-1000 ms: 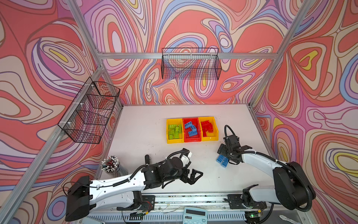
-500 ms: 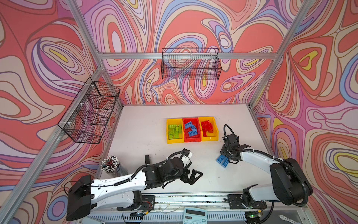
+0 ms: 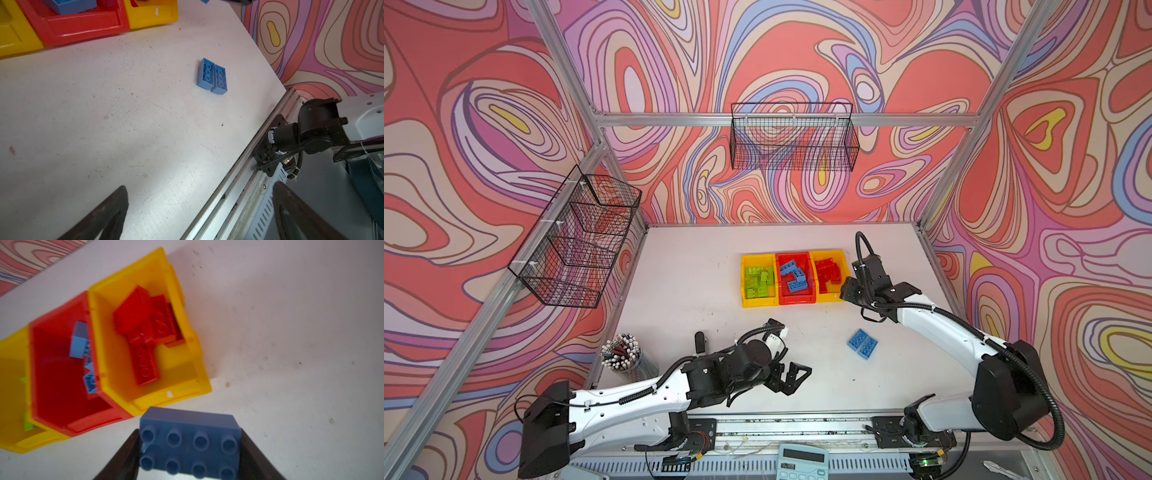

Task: Sort the legos into containers by color
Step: 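Carry the light-blue brick into the red bin and open the right gripper, then move the right gripper down to the next light-blue brick on the table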

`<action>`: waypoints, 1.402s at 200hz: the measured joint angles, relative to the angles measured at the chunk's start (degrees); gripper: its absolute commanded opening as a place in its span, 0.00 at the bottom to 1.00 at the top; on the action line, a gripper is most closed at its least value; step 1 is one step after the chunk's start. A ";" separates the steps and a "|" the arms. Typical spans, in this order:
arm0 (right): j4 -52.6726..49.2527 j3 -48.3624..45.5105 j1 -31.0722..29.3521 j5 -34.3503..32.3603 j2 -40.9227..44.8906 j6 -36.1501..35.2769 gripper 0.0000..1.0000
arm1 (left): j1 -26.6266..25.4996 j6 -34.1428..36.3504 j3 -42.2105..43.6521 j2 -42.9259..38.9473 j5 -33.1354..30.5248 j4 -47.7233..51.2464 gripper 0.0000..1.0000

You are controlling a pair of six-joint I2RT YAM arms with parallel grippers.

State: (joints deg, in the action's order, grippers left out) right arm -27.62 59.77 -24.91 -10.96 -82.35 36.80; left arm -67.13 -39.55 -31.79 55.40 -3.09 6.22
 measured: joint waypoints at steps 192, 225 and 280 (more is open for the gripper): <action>-0.31 36.35 -6.95 6.47 -35.06 -10.67 0.86 | 0.00 -3.52 4.44 -9.75 -9.55 8.66 1.00; -0.48 30.01 -6.95 6.27 -27.17 -11.28 0.86 | 0.00 -3.52 3.45 -6.16 -8.52 8.44 1.00; -0.11 7.98 -6.93 2.56 -4.76 -9.97 0.90 | 0.00 -3.58 1.31 -2.12 -4.35 3.23 1.00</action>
State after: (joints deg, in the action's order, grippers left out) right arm -27.73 67.75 -31.83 -8.40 -87.11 26.83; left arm -67.13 -43.13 -30.48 53.28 -7.44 9.45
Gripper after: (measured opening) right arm 0.886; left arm 0.999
